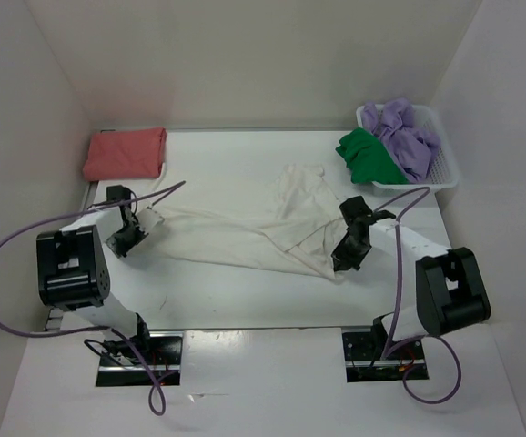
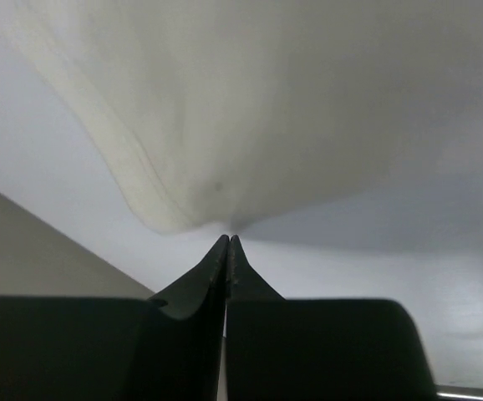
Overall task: Fold and stack the t-shirts
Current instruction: Fold the flattened tshirt in 1/3 of the way
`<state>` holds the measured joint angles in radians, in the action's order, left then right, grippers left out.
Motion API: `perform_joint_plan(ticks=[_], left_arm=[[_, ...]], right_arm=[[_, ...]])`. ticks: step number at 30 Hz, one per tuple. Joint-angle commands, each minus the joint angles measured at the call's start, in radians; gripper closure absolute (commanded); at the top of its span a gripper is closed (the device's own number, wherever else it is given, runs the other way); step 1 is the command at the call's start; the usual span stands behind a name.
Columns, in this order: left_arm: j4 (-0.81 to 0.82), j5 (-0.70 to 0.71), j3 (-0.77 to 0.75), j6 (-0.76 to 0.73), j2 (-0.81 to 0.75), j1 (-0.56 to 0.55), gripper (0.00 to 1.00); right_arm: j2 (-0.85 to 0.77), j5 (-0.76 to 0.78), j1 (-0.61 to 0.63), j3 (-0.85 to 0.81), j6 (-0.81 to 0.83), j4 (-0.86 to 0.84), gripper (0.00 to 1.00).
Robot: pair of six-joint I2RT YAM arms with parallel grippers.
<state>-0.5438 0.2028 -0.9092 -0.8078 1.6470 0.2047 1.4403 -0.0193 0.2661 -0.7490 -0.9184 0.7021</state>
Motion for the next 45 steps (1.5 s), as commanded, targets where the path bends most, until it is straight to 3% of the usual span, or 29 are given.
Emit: perform_joint_plan(ticks=[1,2,5,6,7,8,10,16,21,24,25,27,28,31,37,40,42,45], left_arm=[[-0.025,-0.042,0.058,-0.057,-0.140,0.038,1.00],[-0.025,-0.042,0.073,-0.074,-0.192,0.038,1.00],[-0.006,-0.071,0.108,-0.088,-0.236,0.038,0.98],[-0.005,-0.071,0.109,-0.088,-0.236,0.038,0.91],[-0.005,-0.097,0.109,-0.088,-0.236,0.038,0.67],[-0.005,-0.115,0.080,-0.088,-0.210,0.038,0.55],[-0.005,-0.169,0.058,-0.079,-0.191,0.038,0.35],[0.016,-0.221,0.038,-0.126,-0.147,-0.014,0.26],[0.053,-0.181,0.038,-0.130,-0.023,-0.045,0.25],[0.094,-0.142,0.038,-0.108,0.043,-0.054,0.29],[0.085,-0.141,0.038,-0.108,0.057,-0.054,0.32],[0.085,-0.141,0.026,-0.087,0.079,-0.045,0.61],[0.094,-0.141,0.015,-0.074,0.079,-0.045,0.73],[0.117,-0.117,0.015,-0.074,0.079,-0.045,1.00],[0.139,-0.092,0.024,-0.074,0.054,-0.045,1.00],[0.128,-0.101,0.033,-0.074,0.027,-0.045,1.00],[0.128,-0.102,0.033,-0.074,0.016,-0.045,1.00],[0.119,-0.092,0.033,-0.074,0.007,-0.045,1.00]], right_arm=[[-0.124,0.044,0.010,-0.067,0.019,0.106,1.00],[-0.136,0.053,0.010,-0.067,0.019,0.128,0.81],[-0.188,0.113,0.085,-0.099,-0.014,0.175,0.54],[-0.201,0.125,0.106,-0.099,-0.026,0.184,0.51],[-0.211,0.125,0.132,-0.099,-0.037,0.185,0.49],[-0.212,0.108,0.142,-0.099,-0.037,0.171,0.47],[-0.212,0.078,0.166,-0.089,-0.037,0.157,0.42],[-0.141,0.055,0.228,-0.075,-0.057,0.125,0.34],[-0.066,0.044,0.228,-0.053,-0.057,0.070,0.28],[-0.018,0.044,0.228,-0.044,-0.047,0.069,0.28],[-0.009,0.053,0.228,-0.044,-0.046,0.060,0.34],[0.000,0.064,0.228,-0.044,-0.046,0.060,0.41],[0.012,0.073,0.228,-0.044,-0.046,0.060,0.49],[0.022,0.116,0.205,-0.044,-0.056,0.075,0.51],[-0.024,0.196,0.203,-0.130,-0.056,0.180,0.36],[-0.003,0.159,0.203,-0.130,-0.040,0.133,0.30],[0.064,0.041,0.203,-0.095,-0.011,0.038,0.30],[0.138,-0.076,0.212,-0.061,0.000,-0.041,0.40]])
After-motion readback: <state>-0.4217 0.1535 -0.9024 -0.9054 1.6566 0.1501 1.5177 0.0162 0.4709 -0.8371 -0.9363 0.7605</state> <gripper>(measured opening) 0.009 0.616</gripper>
